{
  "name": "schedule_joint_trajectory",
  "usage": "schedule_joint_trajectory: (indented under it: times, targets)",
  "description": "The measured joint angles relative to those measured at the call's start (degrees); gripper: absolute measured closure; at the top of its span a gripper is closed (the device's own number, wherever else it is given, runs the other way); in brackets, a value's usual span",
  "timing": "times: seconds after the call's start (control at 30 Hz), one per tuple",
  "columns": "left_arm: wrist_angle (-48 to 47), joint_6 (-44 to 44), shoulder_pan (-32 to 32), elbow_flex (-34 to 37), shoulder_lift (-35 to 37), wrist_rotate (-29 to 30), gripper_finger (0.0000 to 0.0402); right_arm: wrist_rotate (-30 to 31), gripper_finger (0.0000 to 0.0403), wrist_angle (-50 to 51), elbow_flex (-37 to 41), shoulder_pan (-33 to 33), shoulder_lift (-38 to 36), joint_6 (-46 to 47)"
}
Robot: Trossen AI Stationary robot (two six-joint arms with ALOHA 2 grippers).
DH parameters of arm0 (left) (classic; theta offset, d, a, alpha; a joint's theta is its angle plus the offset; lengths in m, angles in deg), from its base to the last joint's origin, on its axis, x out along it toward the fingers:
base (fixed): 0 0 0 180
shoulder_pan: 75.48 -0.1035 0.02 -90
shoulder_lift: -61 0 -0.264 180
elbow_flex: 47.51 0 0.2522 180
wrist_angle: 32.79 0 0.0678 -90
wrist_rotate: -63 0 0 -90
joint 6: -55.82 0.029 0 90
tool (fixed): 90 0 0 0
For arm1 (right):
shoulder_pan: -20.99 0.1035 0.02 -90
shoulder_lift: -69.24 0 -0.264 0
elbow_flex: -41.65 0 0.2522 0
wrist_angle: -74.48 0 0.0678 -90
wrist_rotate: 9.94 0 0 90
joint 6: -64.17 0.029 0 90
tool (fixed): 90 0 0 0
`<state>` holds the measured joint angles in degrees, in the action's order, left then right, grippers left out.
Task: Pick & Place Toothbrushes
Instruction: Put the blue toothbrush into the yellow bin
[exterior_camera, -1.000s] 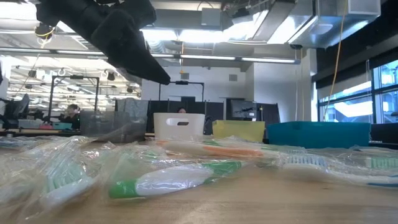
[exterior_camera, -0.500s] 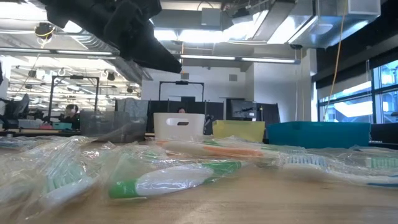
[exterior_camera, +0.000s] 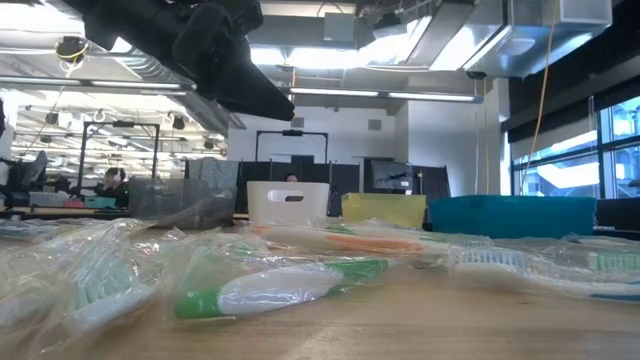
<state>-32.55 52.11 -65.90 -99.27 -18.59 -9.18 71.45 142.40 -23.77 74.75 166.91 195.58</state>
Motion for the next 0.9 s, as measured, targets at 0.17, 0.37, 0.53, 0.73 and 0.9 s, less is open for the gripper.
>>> schedule_joint_trajectory:
  times: [0.17,0.37,0.53,0.73,0.9]
  targets:
    - [0.0,0.0,0.0,0.0,0.0,0.0,0.0233,0.22,0.0257,-0.77,-0.13,0.09,0.79,0.05]
    - [0.0,-0.01,0.0,0.0,0.0,0.0,0.0233,0.23,0.0271,-1.07,-0.13,0.07,0.85,0.16]
    - [0.0,-0.02,0.0,0.0,0.0,0.0,0.0233,0.38,0.0293,-1.43,-0.13,0.07,0.9,0.15]
    - [0.0,-0.02,0.0,0.0,0.0,0.01,0.0233,0.55,0.0325,-1.75,-0.13,0.04,0.93,-0.05]
    - [0.0,-0.03,0.0,0.0,0.0,0.01,0.0233,0.65,0.0345,-1.86,-0.13,0.04,0.94,-0.05]
